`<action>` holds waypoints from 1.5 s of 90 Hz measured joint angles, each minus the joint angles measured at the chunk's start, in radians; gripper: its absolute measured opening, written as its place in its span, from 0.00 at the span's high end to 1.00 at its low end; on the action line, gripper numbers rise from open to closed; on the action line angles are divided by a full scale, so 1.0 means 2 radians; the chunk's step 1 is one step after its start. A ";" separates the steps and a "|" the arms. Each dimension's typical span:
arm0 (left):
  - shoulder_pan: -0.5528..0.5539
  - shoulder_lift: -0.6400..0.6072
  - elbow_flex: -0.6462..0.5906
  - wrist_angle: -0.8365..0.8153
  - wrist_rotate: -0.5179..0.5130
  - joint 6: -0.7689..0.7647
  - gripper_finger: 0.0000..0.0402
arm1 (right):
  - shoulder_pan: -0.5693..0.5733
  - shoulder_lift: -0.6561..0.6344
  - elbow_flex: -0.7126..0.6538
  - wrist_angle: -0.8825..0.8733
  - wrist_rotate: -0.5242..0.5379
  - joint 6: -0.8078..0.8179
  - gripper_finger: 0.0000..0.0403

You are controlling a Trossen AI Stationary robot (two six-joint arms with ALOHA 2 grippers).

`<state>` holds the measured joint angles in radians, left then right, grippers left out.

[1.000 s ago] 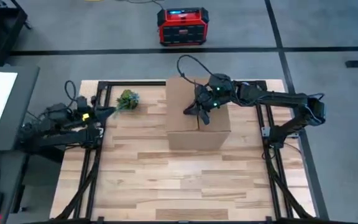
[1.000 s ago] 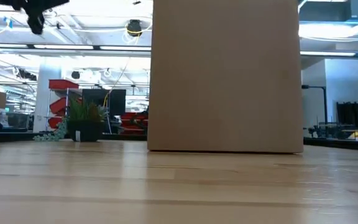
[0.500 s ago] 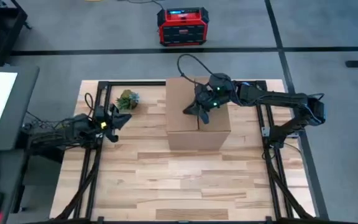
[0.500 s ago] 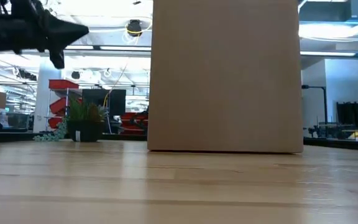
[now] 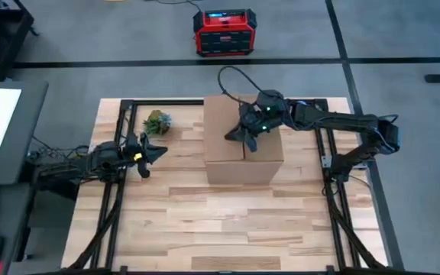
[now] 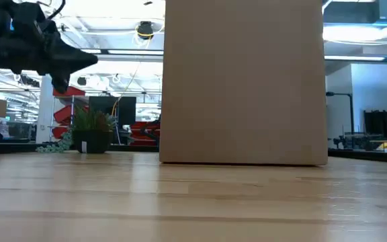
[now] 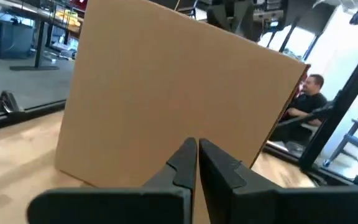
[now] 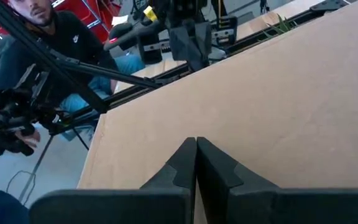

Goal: Wrap mug
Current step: Close the cardboard box

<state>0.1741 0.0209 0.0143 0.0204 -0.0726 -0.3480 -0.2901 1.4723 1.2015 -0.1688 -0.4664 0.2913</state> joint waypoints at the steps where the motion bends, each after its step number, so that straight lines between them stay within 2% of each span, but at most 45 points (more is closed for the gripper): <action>1: 0.000 0.000 0.000 0.000 0.000 0.000 1.00 | 0.000 0.000 0.000 0.000 0.000 0.000 1.00; 37: 0.000 0.000 0.000 -0.002 0.000 -0.006 1.00 | 0.004 0.000 0.000 0.010 0.000 0.024 1.00; 45: 0.000 0.000 -0.001 -0.003 0.000 -0.006 1.00 | 0.004 0.000 0.000 0.011 -0.018 0.023 1.00; 63: 0.000 0.000 -0.001 -0.003 -0.001 -0.006 1.00 | 0.006 -0.021 -0.001 0.002 -0.028 -0.012 1.00; 76: 0.000 0.000 -0.001 -0.003 -0.001 -0.006 1.00 | -0.001 -0.044 -0.001 -0.045 -0.029 -0.046 1.00; 87: 0.000 0.000 -0.001 -0.003 -0.001 -0.006 1.00 | -0.010 -0.040 0.001 -0.095 -0.029 -0.081 1.00; 95: 0.000 0.000 -0.001 -0.003 -0.001 -0.006 1.00 | -0.009 -0.029 0.001 -0.101 -0.028 -0.097 1.00; 135: 0.000 0.000 -0.001 -0.003 -0.001 -0.006 1.00 | -0.014 0.041 0.004 0.014 -0.016 -0.110 1.00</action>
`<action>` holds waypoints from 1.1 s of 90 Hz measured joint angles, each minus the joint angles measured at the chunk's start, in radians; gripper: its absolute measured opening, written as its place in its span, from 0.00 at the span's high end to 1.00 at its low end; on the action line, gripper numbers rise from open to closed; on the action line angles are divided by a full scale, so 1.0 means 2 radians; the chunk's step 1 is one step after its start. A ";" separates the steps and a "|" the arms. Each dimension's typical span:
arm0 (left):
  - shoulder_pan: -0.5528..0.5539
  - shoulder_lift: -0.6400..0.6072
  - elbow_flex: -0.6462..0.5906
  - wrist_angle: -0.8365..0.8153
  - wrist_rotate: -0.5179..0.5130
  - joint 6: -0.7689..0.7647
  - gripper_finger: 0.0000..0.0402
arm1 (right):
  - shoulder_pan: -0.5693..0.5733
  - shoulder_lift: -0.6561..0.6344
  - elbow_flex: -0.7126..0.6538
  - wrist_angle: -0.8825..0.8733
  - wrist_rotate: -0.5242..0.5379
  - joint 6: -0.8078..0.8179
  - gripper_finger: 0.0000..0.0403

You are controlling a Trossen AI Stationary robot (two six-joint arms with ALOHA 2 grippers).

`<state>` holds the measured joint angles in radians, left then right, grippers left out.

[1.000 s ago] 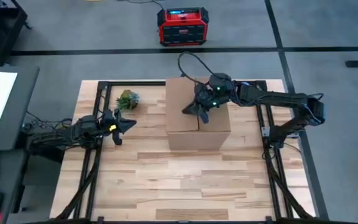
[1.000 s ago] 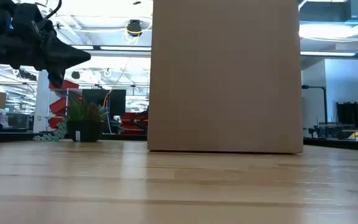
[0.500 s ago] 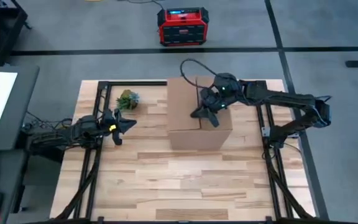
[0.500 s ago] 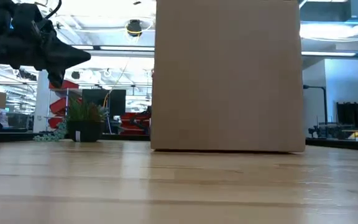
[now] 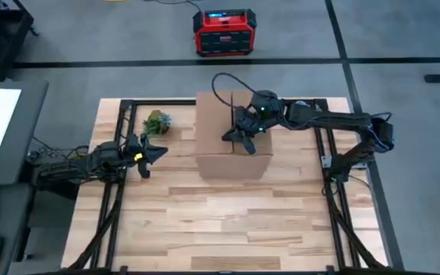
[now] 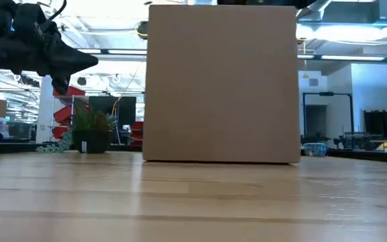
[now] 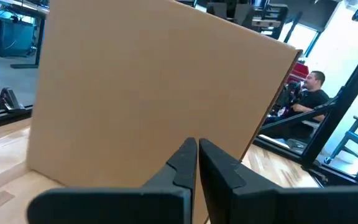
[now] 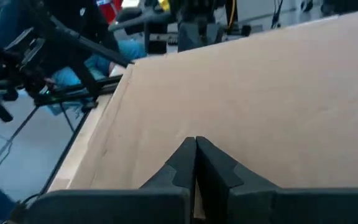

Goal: Wrap mug
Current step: Close the cardboard box

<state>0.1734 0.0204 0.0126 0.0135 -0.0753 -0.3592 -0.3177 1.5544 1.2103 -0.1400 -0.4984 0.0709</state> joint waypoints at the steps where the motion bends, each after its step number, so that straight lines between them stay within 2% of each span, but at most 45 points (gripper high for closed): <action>1: 0.000 0.000 0.000 0.000 0.000 0.000 1.00 | -0.001 0.001 0.002 0.000 0.000 0.001 1.00; 26: 0.000 0.000 0.000 0.000 0.000 0.000 1.00 | 0.000 0.002 0.073 -0.050 0.003 0.015 1.00; 48: 0.000 0.000 0.000 0.000 0.000 0.000 1.00 | 0.018 0.020 0.080 -0.100 0.008 -0.006 1.00; 68: 0.000 0.000 0.000 0.000 0.000 0.000 1.00 | 0.016 0.065 0.081 -0.063 0.007 -0.012 1.00; 88: 0.000 0.000 0.000 0.000 0.000 0.000 1.00 | -0.006 0.075 0.082 -0.008 0.008 -0.012 1.00; 99: 0.000 0.000 0.000 0.000 0.000 0.000 1.00 | -0.019 0.077 0.109 -0.026 0.008 -0.020 1.00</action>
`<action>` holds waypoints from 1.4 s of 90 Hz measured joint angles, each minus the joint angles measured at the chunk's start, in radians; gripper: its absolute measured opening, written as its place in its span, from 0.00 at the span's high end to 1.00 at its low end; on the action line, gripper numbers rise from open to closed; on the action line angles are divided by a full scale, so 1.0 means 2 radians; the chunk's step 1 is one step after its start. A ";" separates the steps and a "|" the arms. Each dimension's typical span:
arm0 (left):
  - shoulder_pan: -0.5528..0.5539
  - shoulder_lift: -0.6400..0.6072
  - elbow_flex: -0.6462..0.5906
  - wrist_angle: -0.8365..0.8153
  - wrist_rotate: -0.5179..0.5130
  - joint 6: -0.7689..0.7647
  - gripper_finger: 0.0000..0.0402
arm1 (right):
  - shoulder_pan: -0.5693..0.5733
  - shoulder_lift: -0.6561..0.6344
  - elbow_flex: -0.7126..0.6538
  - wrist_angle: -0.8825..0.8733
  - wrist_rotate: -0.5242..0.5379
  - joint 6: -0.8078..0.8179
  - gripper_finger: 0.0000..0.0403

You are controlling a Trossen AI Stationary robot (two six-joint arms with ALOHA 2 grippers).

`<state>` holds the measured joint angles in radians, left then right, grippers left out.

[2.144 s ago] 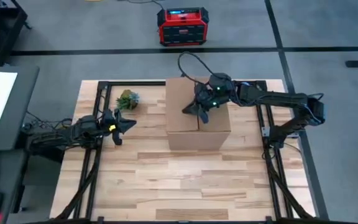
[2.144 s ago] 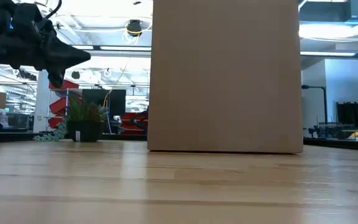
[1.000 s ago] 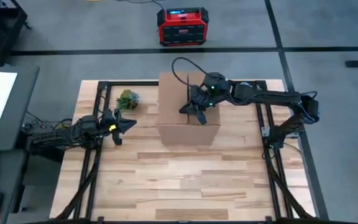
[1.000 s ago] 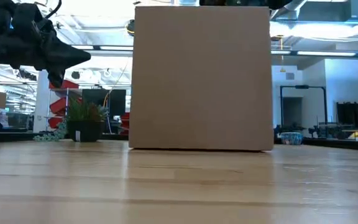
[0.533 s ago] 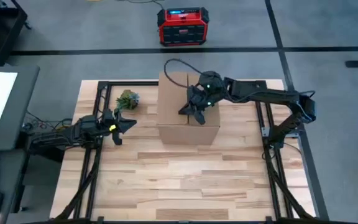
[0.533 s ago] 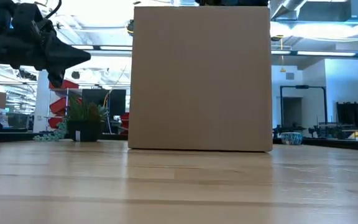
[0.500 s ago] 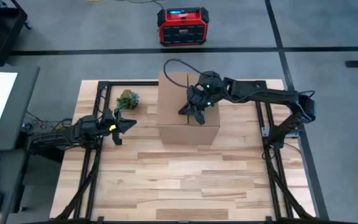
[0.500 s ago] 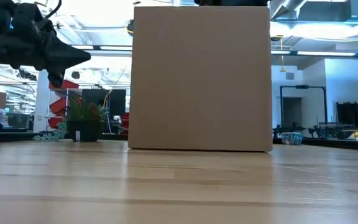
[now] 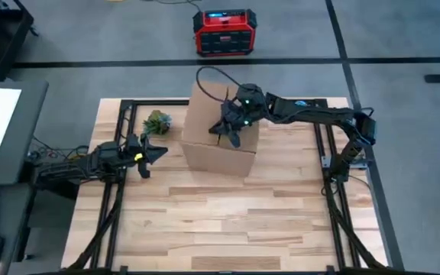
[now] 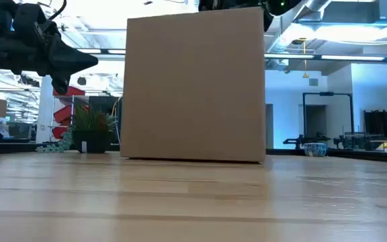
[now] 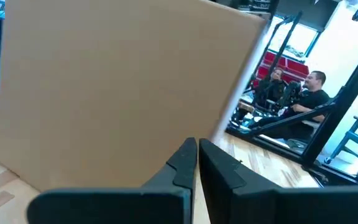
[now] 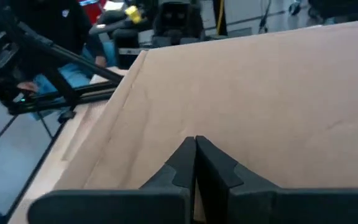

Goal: Wrap mug
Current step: Close the cardboard box

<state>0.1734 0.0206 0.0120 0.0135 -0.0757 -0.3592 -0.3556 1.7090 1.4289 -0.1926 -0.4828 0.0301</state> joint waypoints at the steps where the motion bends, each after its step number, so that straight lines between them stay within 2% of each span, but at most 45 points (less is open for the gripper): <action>1: 0.000 0.000 0.000 0.000 0.000 0.000 1.00 | -0.001 0.000 0.003 -0.003 0.000 0.000 1.00; 33: 0.000 0.000 0.000 0.000 0.000 0.000 1.00 | 0.007 0.001 0.093 -0.112 -0.001 -0.001 1.00; 39: 0.000 0.000 0.000 0.000 0.000 0.000 1.00 | 0.014 0.001 0.093 -0.130 0.007 0.002 1.00; 57: 0.000 0.000 0.000 0.000 0.000 0.000 1.00 | 0.031 -0.003 0.072 -0.170 0.080 -0.042 1.00; 75: 0.000 0.000 0.000 0.000 0.000 0.000 1.00 | 0.015 -0.006 0.057 -0.174 0.077 -0.070 1.00; 104: 0.000 0.000 0.000 0.000 0.000 0.000 1.00 | 0.014 -0.072 0.053 -0.149 0.088 -0.083 1.00; 120: 0.000 0.000 0.000 0.000 0.000 0.000 1.00 | 0.028 -0.102 0.054 -0.167 0.089 -0.021 1.00; 126: 0.000 0.000 0.000 0.000 0.000 0.000 1.00 | 0.035 -0.102 0.054 -0.198 0.108 0.013 1.00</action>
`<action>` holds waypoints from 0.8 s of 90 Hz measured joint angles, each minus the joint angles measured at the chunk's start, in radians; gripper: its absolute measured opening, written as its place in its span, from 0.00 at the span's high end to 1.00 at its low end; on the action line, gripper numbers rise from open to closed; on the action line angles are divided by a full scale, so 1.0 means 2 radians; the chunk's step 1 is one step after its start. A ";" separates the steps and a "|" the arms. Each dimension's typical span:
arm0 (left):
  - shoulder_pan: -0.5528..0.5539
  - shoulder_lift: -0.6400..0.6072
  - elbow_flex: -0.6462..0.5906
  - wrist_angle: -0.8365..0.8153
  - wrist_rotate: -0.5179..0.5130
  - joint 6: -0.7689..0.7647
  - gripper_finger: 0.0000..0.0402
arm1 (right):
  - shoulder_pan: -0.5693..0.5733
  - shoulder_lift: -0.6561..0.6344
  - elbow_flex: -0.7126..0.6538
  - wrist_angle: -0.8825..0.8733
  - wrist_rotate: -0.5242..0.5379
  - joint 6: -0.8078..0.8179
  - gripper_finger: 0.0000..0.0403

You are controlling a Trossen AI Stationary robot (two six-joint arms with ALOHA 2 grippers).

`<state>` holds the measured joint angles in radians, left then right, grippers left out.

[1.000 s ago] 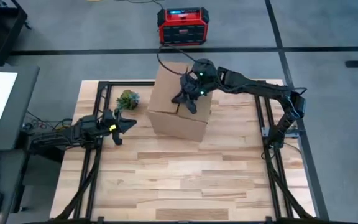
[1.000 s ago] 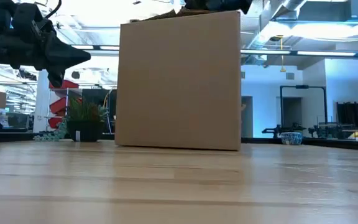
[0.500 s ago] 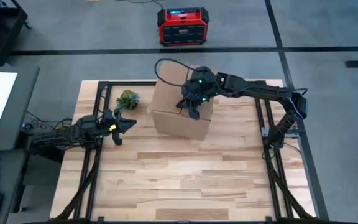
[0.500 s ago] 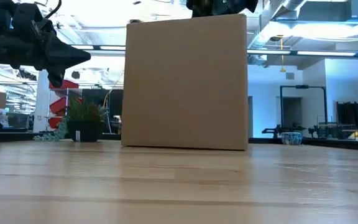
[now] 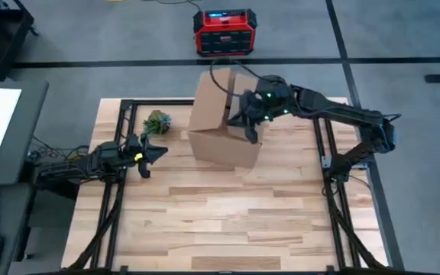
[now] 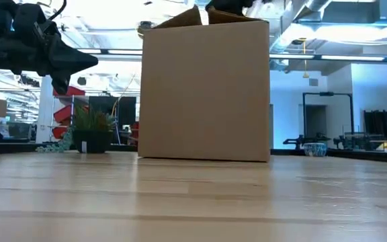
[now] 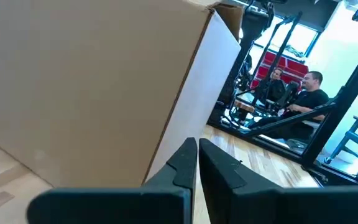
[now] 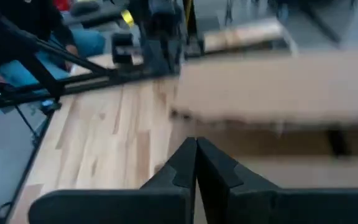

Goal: Wrap mug
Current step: Close the cardboard box

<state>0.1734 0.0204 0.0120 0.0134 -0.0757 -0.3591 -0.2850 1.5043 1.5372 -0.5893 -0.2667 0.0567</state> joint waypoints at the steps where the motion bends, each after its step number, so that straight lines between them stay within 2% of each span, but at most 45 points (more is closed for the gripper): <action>1: 0.000 0.000 0.000 0.000 0.000 0.000 1.00 | 0.001 0.000 0.000 -0.007 0.006 0.003 1.00; 10: 0.000 0.000 0.000 0.000 0.000 0.000 1.00 | 0.010 0.006 -0.009 -0.050 0.044 -0.003 1.00; 23: 0.000 0.000 0.000 0.000 0.000 0.000 1.00 | 0.009 0.018 -0.014 -0.065 0.044 -0.068 1.00; 53: 0.000 0.000 0.000 0.000 0.000 0.000 1.00 | -0.034 0.006 0.005 -0.107 0.040 -0.234 1.00; 72: 0.000 0.000 0.000 0.000 0.000 0.000 1.00 | -0.025 0.005 0.063 -0.117 0.043 -0.211 1.00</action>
<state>0.1738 0.0208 0.0120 0.0135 -0.0757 -0.3588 -0.3348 1.5153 1.6639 -0.8237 -0.1804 -0.3649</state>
